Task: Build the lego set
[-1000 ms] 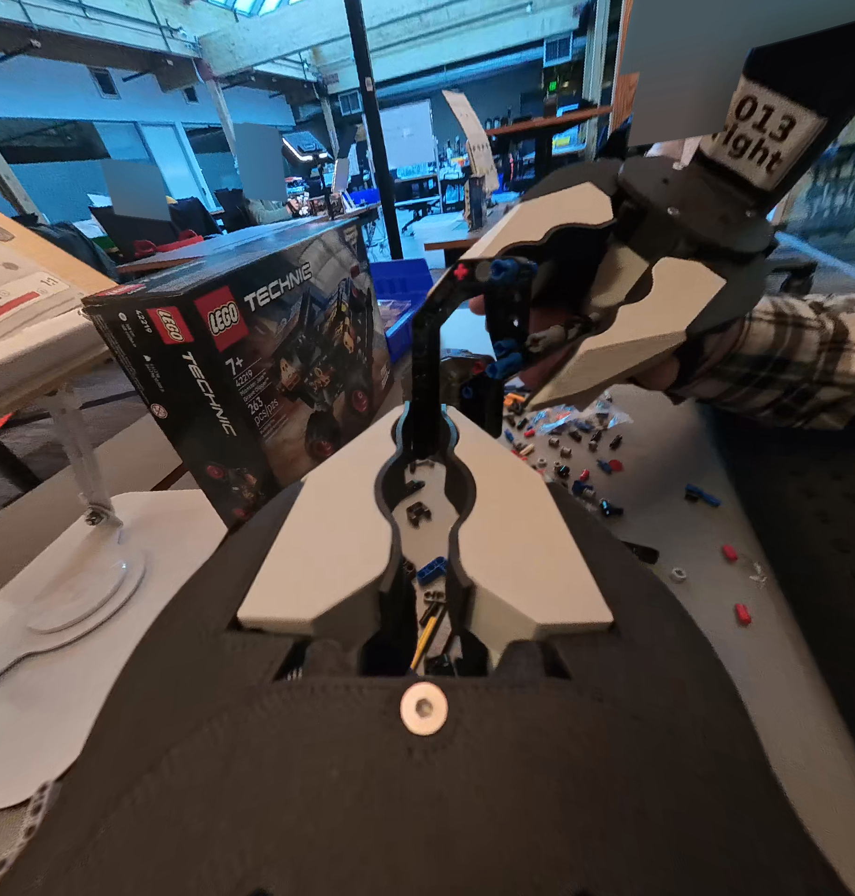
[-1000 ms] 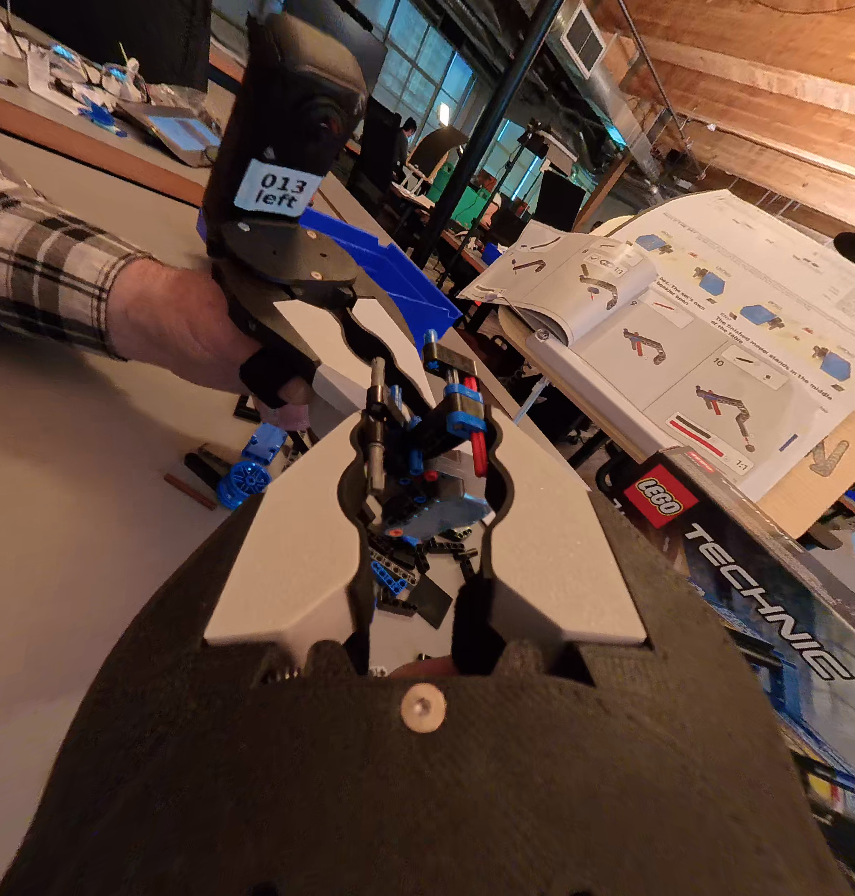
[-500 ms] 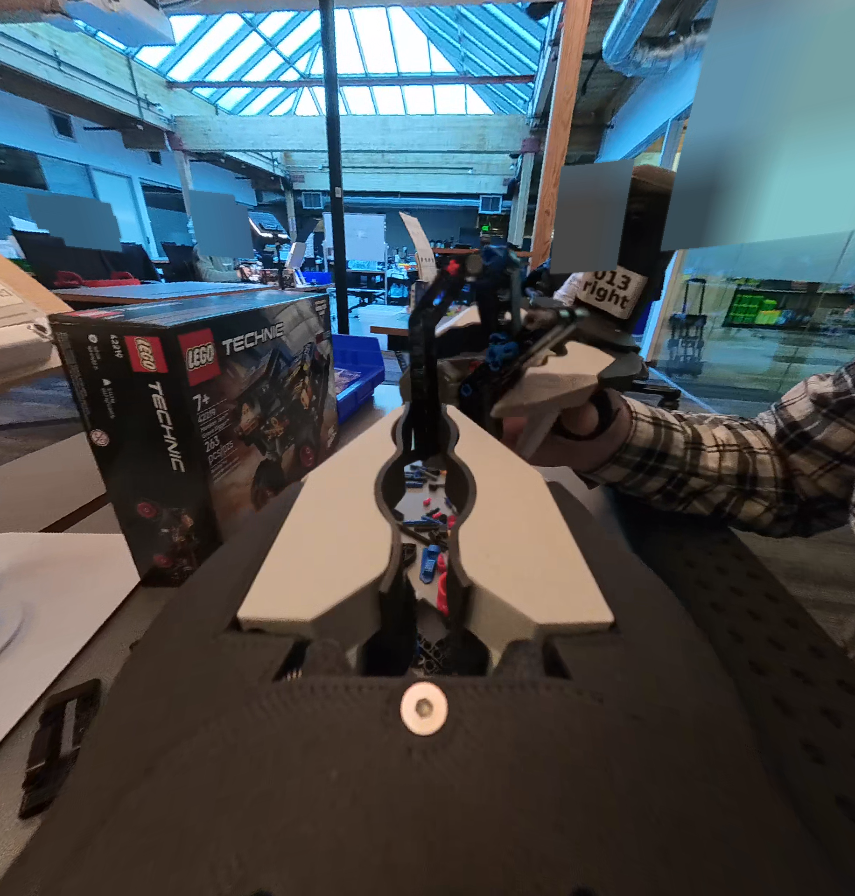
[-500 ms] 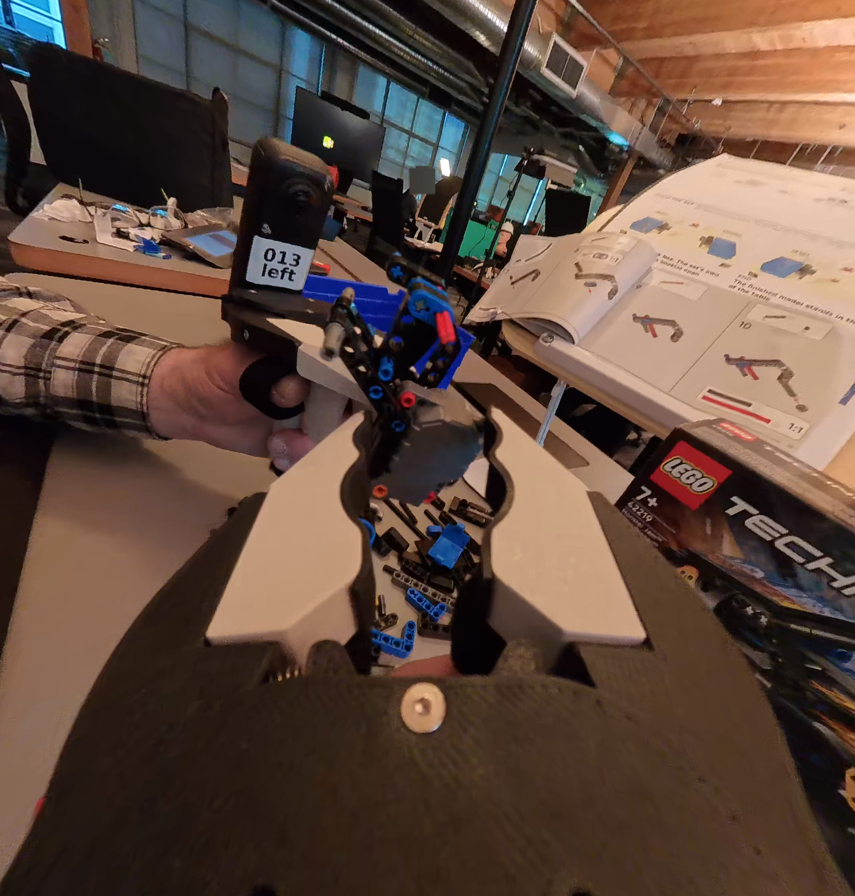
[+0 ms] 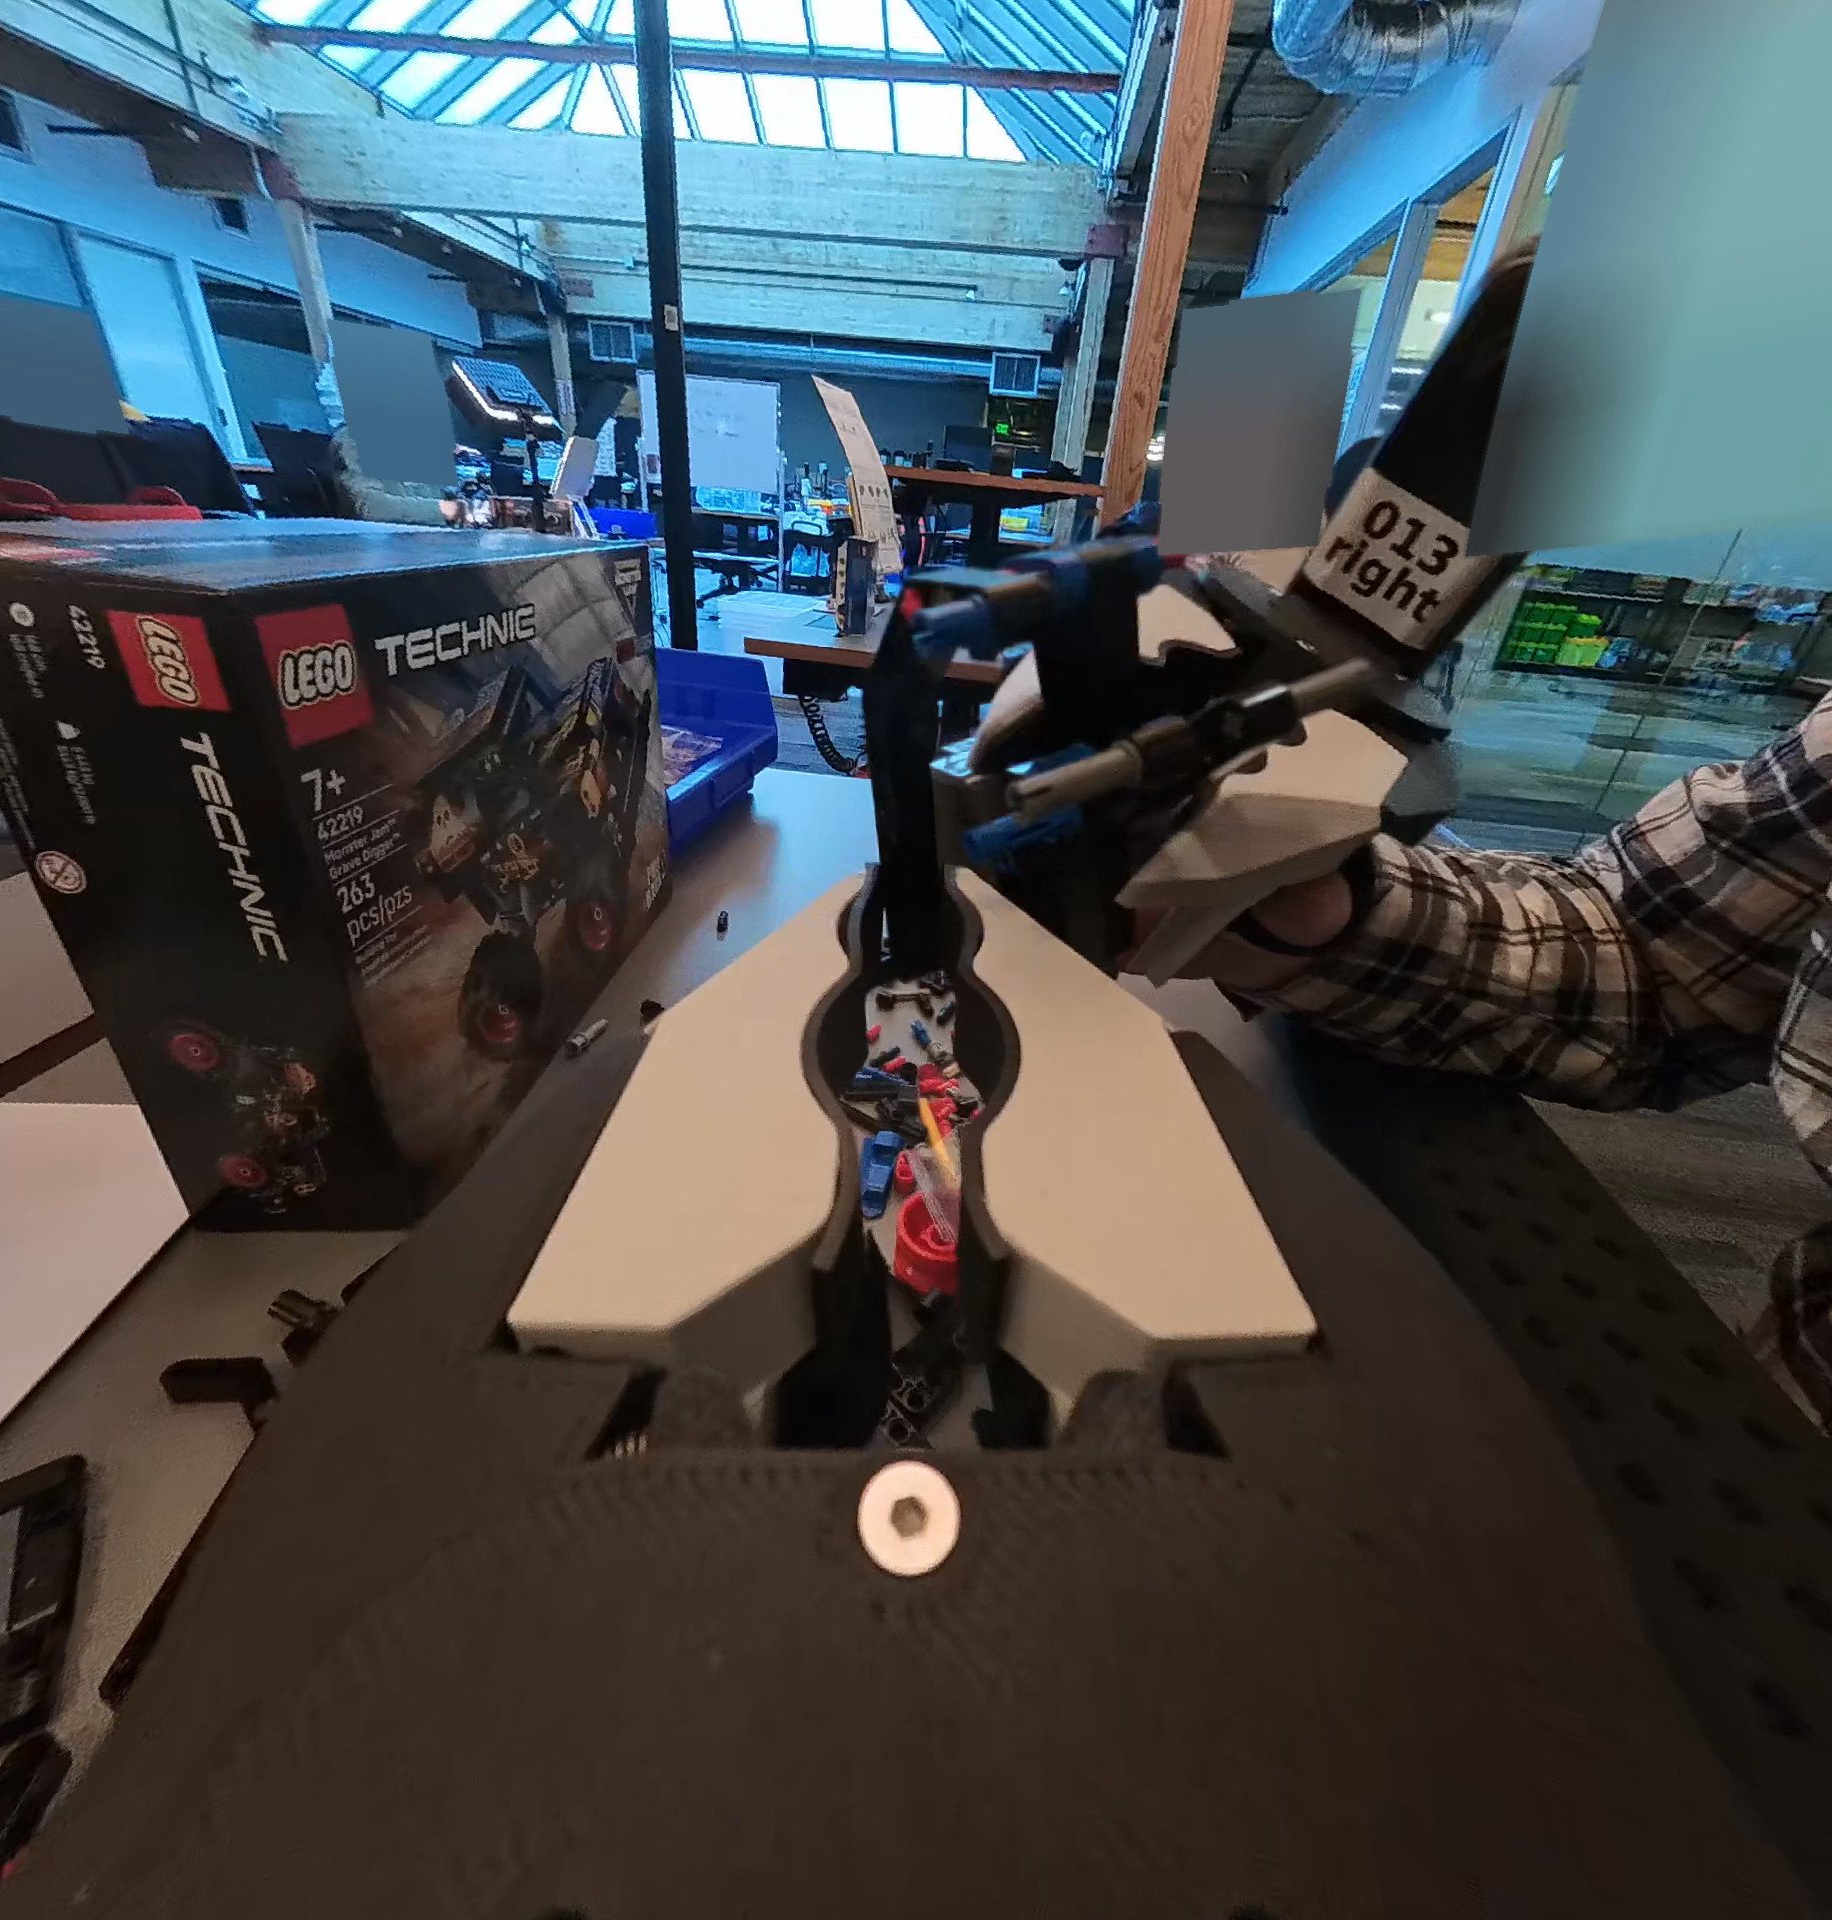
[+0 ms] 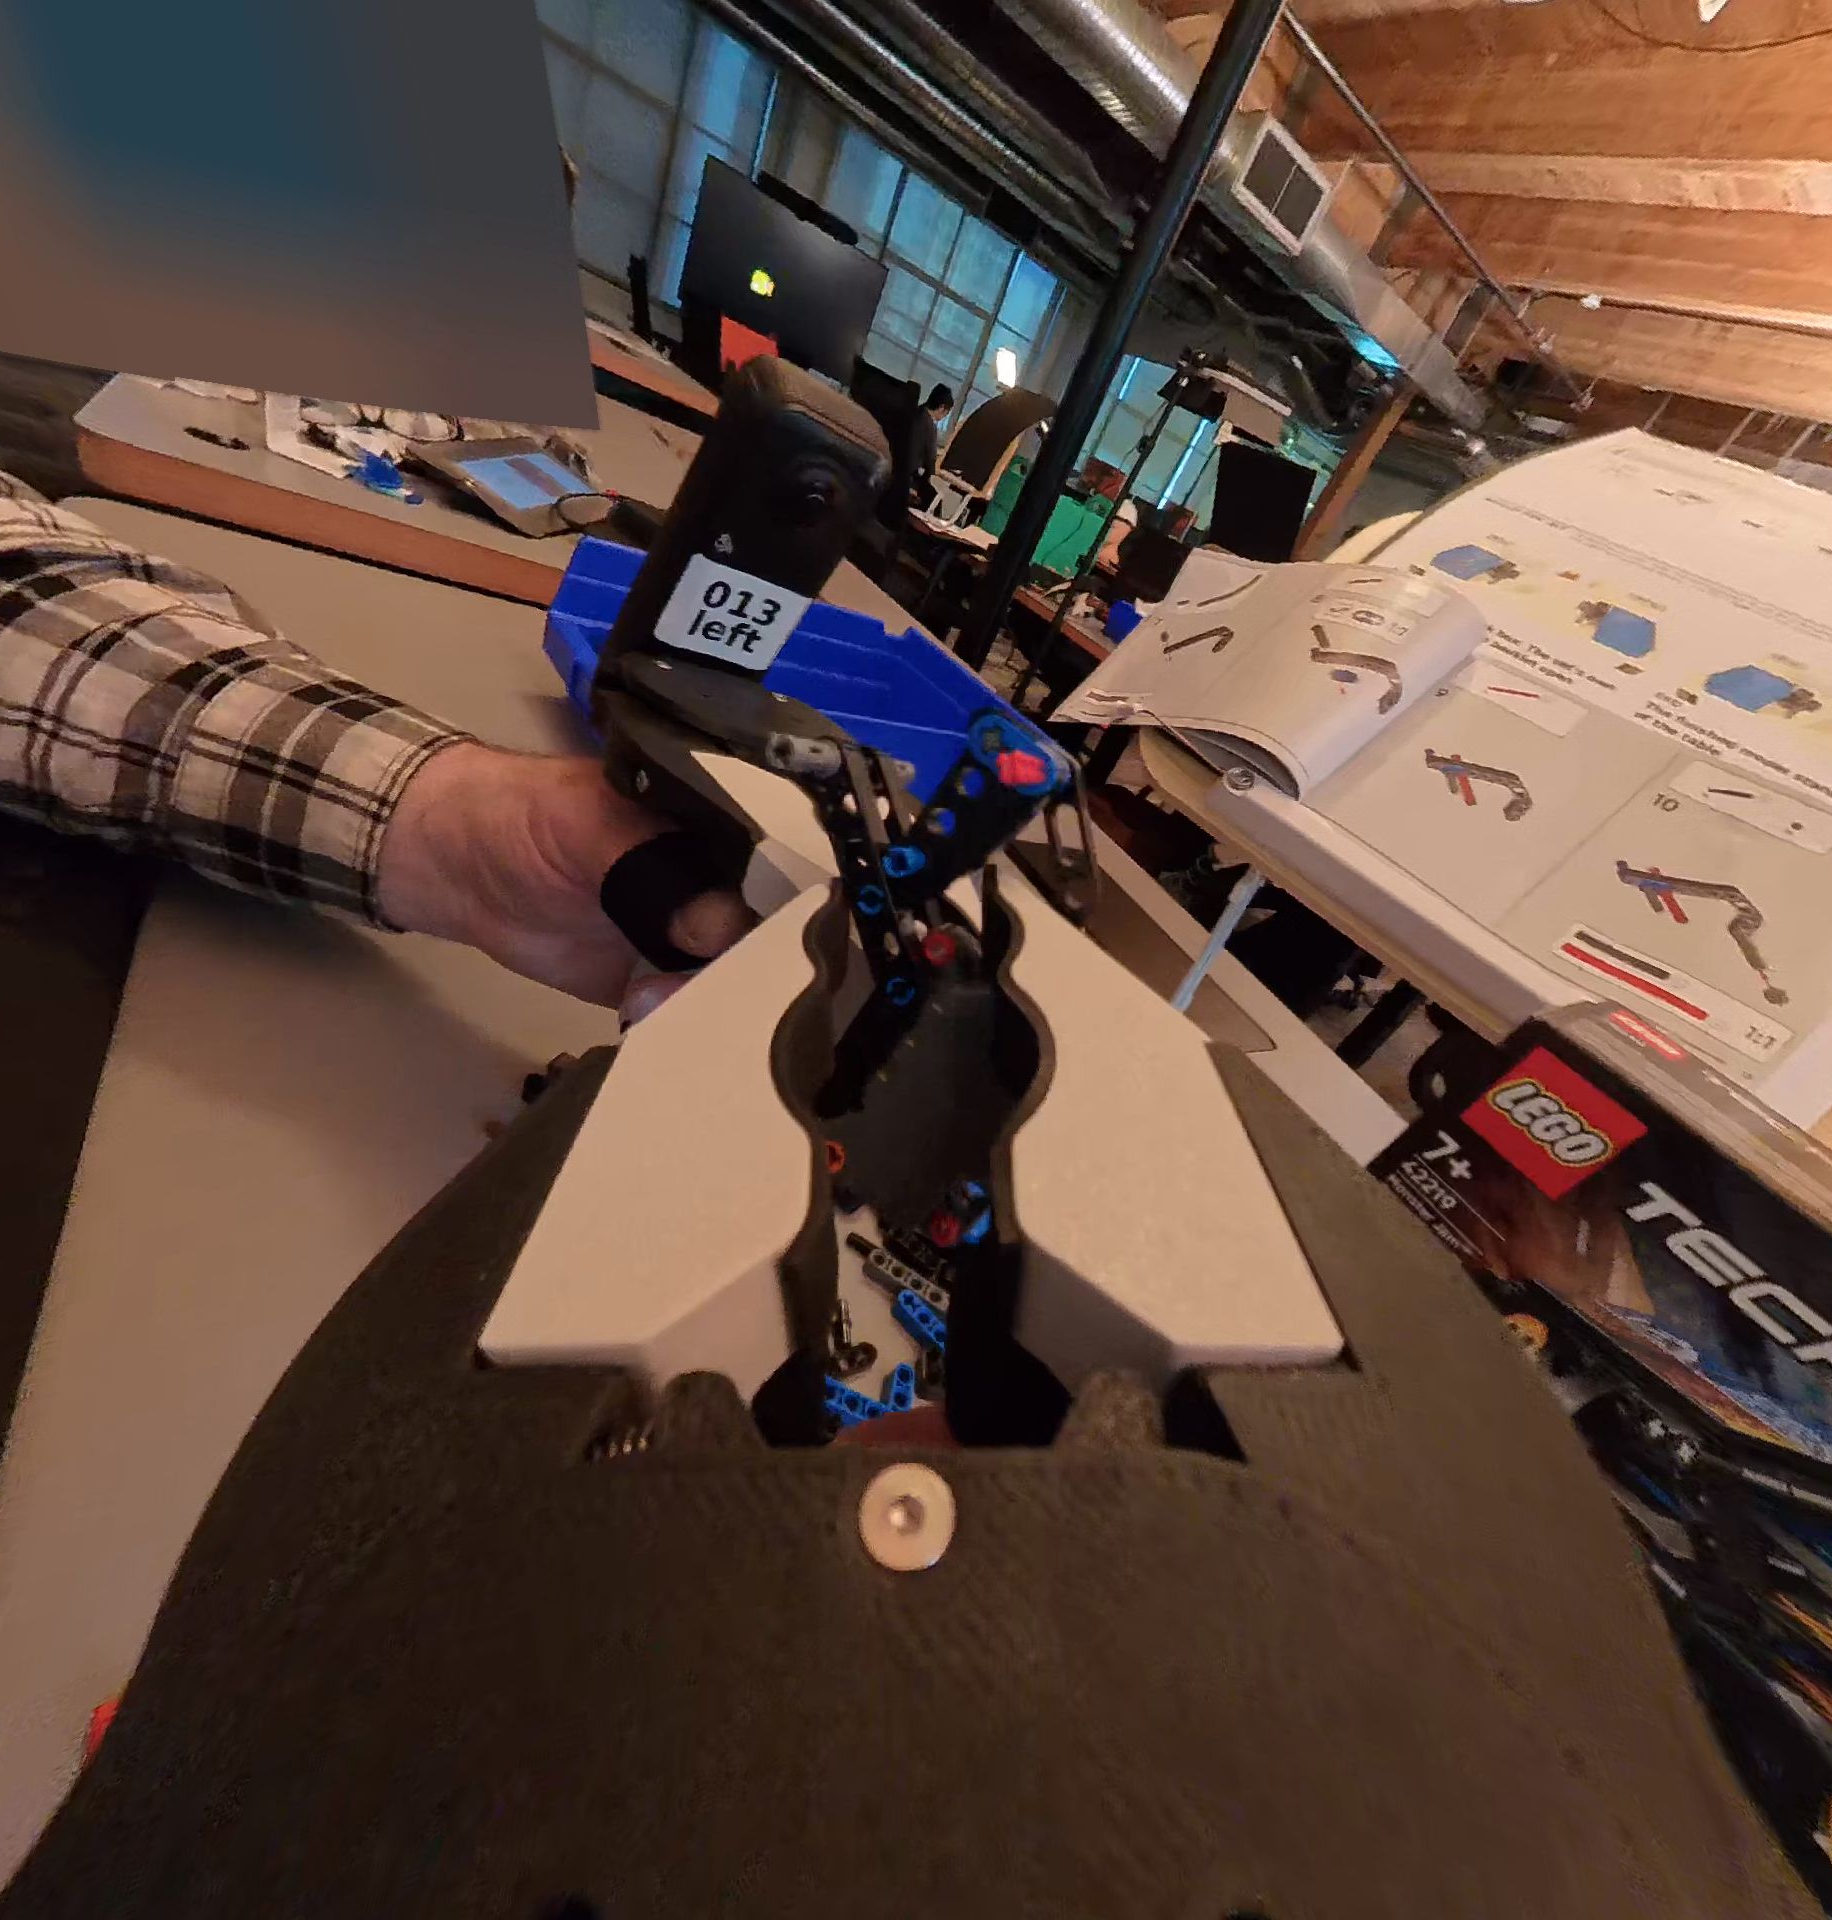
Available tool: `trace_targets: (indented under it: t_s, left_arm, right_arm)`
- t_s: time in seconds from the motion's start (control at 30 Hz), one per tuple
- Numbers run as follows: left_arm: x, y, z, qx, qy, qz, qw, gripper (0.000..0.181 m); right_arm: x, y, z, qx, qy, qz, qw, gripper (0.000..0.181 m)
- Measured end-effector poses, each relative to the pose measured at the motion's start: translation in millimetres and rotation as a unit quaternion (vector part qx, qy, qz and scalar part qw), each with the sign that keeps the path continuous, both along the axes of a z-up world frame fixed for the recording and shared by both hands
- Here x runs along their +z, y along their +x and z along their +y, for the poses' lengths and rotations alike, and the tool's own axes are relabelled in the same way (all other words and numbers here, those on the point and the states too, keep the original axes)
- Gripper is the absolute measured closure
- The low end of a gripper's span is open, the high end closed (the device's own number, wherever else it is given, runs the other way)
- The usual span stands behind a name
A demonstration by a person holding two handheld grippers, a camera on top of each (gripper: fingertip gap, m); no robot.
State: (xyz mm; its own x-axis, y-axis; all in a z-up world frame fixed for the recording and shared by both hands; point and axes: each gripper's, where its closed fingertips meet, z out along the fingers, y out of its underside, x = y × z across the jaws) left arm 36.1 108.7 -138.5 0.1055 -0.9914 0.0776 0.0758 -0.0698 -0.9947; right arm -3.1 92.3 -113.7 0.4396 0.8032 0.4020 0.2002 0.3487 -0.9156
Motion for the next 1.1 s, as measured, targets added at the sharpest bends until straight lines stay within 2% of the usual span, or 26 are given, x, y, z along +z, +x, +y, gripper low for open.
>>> trace_targets:
  t_s: [0.23,0.43,0.53,0.7,0.83,0.9,0.97,1.1]
  left_arm:
    - [6,-3,2,0.006,-0.004,-0.017,1.000,0.174]
    - [25,-14,1,-0.008,-0.017,-0.068,0.998,0.174]
    - [37,-21,-3,-0.026,-0.021,-0.098,0.995,0.174]
    - [37,-15,-17,-0.055,-0.016,-0.100,0.993,0.173]
    - [39,-14,-24,-0.071,-0.007,-0.102,0.992,0.174]
    - [39,-14,-22,-0.068,-0.010,-0.103,0.992,0.174]
    - [37,-15,-19,-0.063,-0.011,-0.098,0.993,0.173]
    - [34,-15,-13,-0.051,-0.012,-0.081,0.995,0.171]
  right_arm:
    - [1,-5,-4,0.002,0.009,-0.004,1.000,0.150]
    - [23,13,-19,0.068,0.001,0.057,0.996,0.132]
    - [33,30,-4,0.075,-0.074,0.122,0.987,0.132]
    - [10,7,-8,0.135,-0.190,0.117,0.965,0.128]
    - [7,-1,-16,0.171,-0.229,0.129,0.950,0.132]
    - [7,0,-16,0.169,-0.222,0.128,0.952,0.134]
    - [5,0,-14,0.144,-0.189,0.109,0.965,0.140]
    - [0,3,-8,0.072,-0.082,0.044,0.993,0.140]
